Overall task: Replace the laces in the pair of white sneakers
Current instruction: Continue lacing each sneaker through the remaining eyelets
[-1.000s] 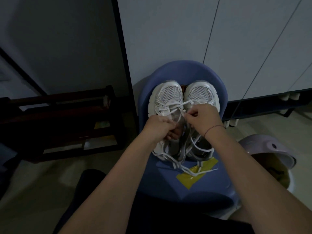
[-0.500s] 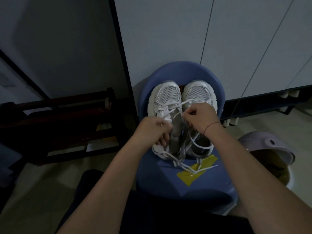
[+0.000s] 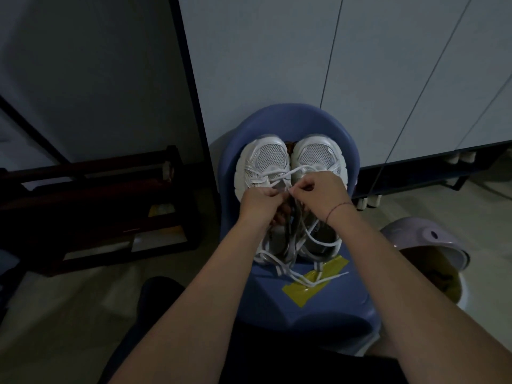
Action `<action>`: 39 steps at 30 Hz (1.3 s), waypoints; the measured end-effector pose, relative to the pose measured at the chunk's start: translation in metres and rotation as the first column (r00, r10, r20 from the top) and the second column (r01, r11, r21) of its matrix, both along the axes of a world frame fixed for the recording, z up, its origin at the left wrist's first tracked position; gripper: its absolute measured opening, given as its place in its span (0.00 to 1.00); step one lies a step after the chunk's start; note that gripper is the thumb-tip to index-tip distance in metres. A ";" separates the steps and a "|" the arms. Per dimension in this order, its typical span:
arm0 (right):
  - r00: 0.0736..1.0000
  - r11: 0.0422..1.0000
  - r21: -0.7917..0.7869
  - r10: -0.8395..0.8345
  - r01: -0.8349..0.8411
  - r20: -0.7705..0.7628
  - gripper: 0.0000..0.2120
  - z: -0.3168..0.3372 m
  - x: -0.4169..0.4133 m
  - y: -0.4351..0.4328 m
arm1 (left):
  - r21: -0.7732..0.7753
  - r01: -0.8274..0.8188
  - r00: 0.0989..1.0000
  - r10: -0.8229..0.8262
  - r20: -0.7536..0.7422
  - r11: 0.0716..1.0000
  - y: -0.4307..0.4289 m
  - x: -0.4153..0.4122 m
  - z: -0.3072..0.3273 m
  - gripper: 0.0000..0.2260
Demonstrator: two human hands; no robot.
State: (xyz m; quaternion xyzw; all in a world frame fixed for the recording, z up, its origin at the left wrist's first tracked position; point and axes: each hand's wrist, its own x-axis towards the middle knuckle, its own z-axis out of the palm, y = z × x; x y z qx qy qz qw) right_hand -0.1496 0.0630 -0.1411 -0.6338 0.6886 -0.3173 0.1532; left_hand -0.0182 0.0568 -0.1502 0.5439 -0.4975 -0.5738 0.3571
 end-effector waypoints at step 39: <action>0.998 0.999 0.032 -0.028 0.027 0.052 0.08 0.002 0.000 0.001 | -0.032 0.365 0.891 -0.339 0.303 0.931 0.002 0.021 0.009 0.08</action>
